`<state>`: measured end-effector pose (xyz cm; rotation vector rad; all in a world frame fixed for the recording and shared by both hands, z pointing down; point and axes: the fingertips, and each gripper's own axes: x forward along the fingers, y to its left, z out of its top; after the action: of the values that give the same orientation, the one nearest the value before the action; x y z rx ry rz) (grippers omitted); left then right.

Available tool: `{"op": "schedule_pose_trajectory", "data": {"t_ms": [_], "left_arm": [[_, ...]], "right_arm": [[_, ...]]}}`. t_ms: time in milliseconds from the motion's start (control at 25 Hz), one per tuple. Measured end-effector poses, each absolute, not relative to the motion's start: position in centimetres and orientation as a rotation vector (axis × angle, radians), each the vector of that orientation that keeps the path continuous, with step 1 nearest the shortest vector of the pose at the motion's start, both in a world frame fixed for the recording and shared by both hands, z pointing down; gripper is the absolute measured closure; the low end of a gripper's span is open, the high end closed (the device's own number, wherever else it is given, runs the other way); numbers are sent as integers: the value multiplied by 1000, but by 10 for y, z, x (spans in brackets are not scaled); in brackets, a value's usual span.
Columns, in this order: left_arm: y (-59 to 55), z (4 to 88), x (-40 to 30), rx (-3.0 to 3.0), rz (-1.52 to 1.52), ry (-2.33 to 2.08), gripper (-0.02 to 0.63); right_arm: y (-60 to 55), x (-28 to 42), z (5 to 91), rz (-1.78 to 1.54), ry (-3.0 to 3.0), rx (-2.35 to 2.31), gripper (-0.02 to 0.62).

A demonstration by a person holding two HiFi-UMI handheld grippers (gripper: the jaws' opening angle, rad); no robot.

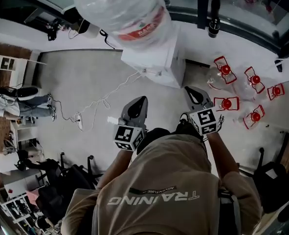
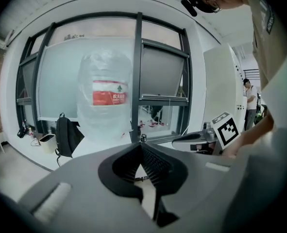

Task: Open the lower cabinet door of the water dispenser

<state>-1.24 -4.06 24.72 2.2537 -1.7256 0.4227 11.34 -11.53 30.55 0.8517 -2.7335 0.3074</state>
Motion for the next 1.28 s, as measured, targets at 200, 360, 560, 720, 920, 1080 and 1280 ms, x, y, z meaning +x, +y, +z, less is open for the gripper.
{"op": "schedule_pose_trajectory", "data": {"t_ms": [200,360,560,720,920,1080,1280], "left_arm": [[-74,265,17,2302,432,-1600,615],[-101,266,31,2359,412,-1558,615],[-111,298,45,2425,471,-1456,615],[-109,347,45,2368,490,-1400,615],[-122,423,36,2286,550,-1424,615],[-126,488,28,2242,583,-1410,615],[-125,562,25,2227,661,-1349,615]], "right_arm": [[-113,137,338,388,-2632,866,586],[-108,135,370,378,-2589,727,586],[-114,119,426,464,-2518,688,586],[-110,98,484,531,-2457,635,586],[-124,80,556,443,-2426,635,586],[-139,79,606,434,-2416,692,586],[-155,75,679,444,-2351,718,586]]}}
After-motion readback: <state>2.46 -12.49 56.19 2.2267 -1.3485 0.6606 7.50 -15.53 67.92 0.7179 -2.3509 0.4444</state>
